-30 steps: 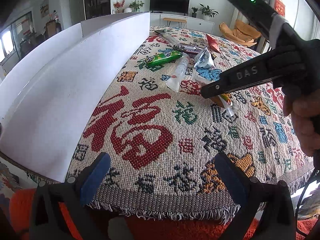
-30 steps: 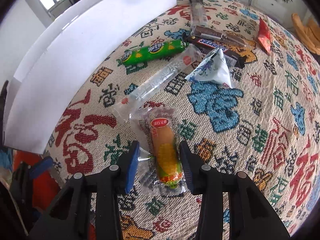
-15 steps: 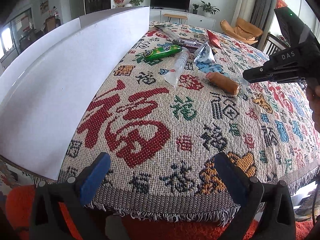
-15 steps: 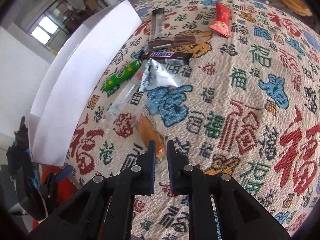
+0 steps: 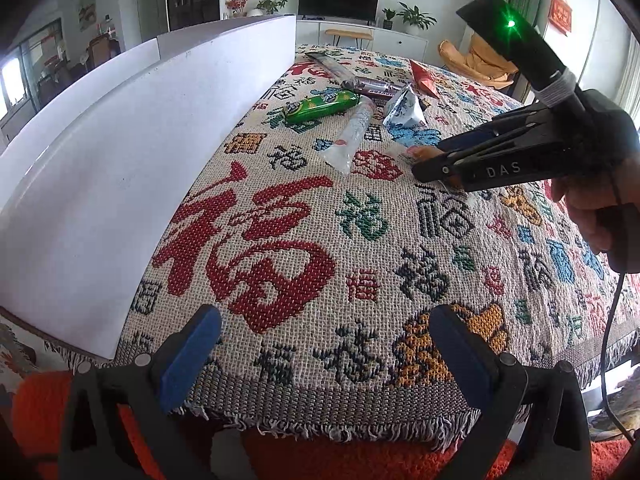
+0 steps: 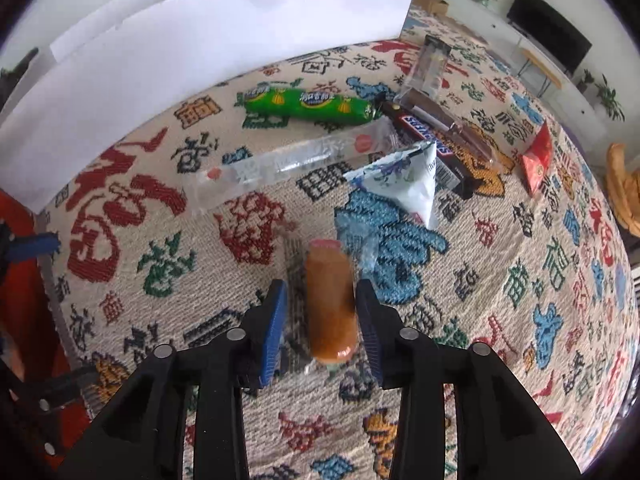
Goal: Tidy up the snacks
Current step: 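Close the right tool on the orange sausage snack and lift it, then grasp the clear plastic tube snack with the left tool while the right tool holds the sausage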
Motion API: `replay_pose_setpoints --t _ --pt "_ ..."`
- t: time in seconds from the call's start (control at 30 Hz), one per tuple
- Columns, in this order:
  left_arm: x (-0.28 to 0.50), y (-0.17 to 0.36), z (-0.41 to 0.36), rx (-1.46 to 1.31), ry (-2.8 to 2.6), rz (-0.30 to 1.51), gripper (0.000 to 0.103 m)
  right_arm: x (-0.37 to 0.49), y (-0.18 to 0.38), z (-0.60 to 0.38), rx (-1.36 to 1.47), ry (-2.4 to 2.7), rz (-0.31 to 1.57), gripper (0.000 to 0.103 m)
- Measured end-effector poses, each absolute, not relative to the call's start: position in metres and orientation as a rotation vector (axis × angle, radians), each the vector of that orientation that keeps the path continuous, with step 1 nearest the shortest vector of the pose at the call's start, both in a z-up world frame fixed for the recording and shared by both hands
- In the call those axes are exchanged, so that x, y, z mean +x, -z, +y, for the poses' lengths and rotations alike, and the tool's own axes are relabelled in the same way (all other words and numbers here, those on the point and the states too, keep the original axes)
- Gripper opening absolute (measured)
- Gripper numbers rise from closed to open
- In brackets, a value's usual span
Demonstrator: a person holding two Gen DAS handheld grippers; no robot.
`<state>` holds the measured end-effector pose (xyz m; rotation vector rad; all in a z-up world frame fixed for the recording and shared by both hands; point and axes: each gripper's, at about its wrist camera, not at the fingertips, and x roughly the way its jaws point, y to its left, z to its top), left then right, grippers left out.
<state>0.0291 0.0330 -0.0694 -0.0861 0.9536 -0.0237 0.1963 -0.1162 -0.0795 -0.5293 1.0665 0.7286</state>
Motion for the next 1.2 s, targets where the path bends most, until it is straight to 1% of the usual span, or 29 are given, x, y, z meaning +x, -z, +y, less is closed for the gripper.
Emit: replay_pose_setpoints --t 0.03,0.07,0.1,0.13,0.2,0.37,0.47,0.53,0.6,0.63,0.67,0.77,0.8,0.83,0.87,0.9,1.0,1.2 --pt "0.029 0.070 0.033 -0.087 0.023 0.954 0.103 0.201 0.084 -0.117 -0.515 -0.719 1.086 0.052" --pt "0.028 0.070 0.034 -0.088 0.023 0.954 0.103 0.204 0.085 -0.119 -0.487 -0.713 1.092 0.052" --pt "0.029 0.070 0.034 -0.090 0.024 0.956 0.103 0.209 0.085 -0.122 -0.447 -0.712 1.113 0.050" --pt "0.029 0.071 0.035 -0.092 0.026 0.959 0.103 0.212 0.085 -0.125 -0.429 -0.701 1.120 0.043" --pt "0.030 0.072 0.035 -0.093 0.030 0.963 0.103 0.214 0.082 -0.128 -0.424 -0.679 1.132 0.038" --pt "0.050 0.059 0.033 -0.102 0.081 0.960 0.102 0.213 0.065 -0.158 -0.278 -0.679 1.144 0.037" --pt "0.083 0.036 0.027 -0.050 0.095 0.932 0.102 0.209 0.048 -0.185 -0.150 -0.683 1.122 0.037" --pt "0.117 0.030 0.021 -0.018 0.116 0.947 0.102 0.209 0.040 -0.200 -0.085 -0.684 1.111 0.037" --pt "0.153 0.035 0.016 0.005 0.101 0.986 0.091 0.202 0.033 -0.209 -0.024 -0.686 1.108 0.038" --pt "0.170 0.040 0.014 0.011 0.090 1.016 0.079 0.197 0.031 -0.215 0.010 -0.689 1.108 0.038" --pt "0.185 0.048 0.012 0.013 0.085 1.051 0.070 0.194 0.029 -0.221 0.041 -0.693 1.108 0.038" --pt "0.210 0.067 -0.001 0.017 0.101 1.137 0.058 0.183 0.023 -0.236 0.099 -0.693 1.098 0.038" --pt "0.211 0.068 -0.008 0.052 0.088 1.121 0.058 0.181 0.021 -0.241 0.115 -0.691 1.094 0.038" --pt "0.212 0.067 -0.014 0.077 0.099 1.106 0.042 0.178 0.020 -0.247 0.130 -0.690 1.091 0.038" --pt "0.210 0.065 -0.017 0.080 0.107 1.100 0.016 0.177 0.019 -0.251 0.146 -0.687 1.089 0.038" --pt "0.209 0.064 -0.017 0.061 0.121 1.099 0.019 0.175 0.019 -0.255 0.160 -0.682 1.089 0.038" --pt "0.191 0.057 -0.008 -0.021 0.162 1.087 0.017 0.174 0.019 -0.270 0.202 -0.667 1.086 0.038" --pt "0.126 0.032 0.021 -0.215 0.232 1.002 0.017 0.179 0.026 -0.285 0.266 -0.655 1.095 0.038"
